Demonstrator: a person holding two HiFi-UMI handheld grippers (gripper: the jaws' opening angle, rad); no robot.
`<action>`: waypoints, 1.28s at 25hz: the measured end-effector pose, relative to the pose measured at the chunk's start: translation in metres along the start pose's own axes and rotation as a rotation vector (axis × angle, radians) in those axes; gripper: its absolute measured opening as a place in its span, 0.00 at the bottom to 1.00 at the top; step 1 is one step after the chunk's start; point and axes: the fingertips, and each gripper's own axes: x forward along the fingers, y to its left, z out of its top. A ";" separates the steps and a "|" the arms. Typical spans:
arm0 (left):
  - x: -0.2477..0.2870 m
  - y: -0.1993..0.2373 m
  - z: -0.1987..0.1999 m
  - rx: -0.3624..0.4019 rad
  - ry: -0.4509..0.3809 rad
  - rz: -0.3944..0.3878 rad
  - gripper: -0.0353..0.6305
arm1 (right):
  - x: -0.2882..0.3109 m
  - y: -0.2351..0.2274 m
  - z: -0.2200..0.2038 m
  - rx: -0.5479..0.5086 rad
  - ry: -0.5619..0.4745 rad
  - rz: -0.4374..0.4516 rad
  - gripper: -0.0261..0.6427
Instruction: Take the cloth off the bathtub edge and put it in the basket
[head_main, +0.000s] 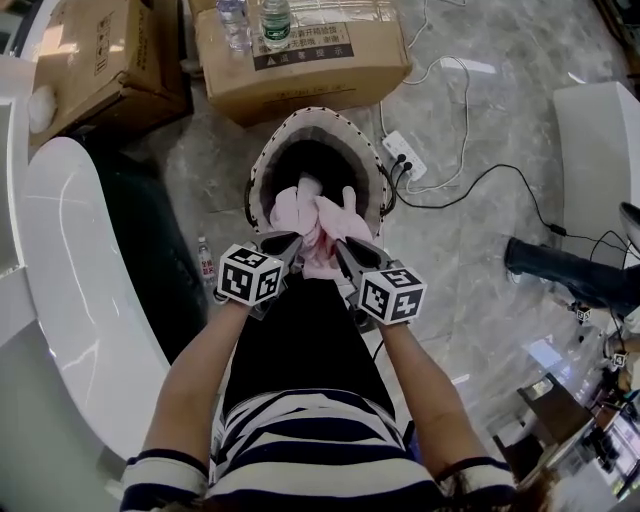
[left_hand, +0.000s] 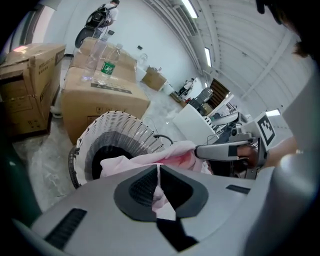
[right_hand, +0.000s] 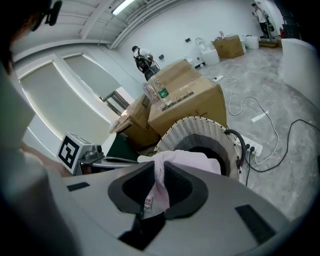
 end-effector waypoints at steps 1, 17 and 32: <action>0.003 0.003 -0.005 0.005 0.018 0.008 0.10 | 0.005 -0.005 -0.005 0.000 0.014 -0.008 0.15; 0.030 0.033 -0.051 0.077 0.222 0.114 0.10 | 0.043 -0.036 -0.050 -0.044 0.155 -0.110 0.16; 0.031 0.018 -0.048 0.065 0.202 0.076 0.10 | 0.041 -0.026 -0.050 -0.041 0.158 -0.118 0.14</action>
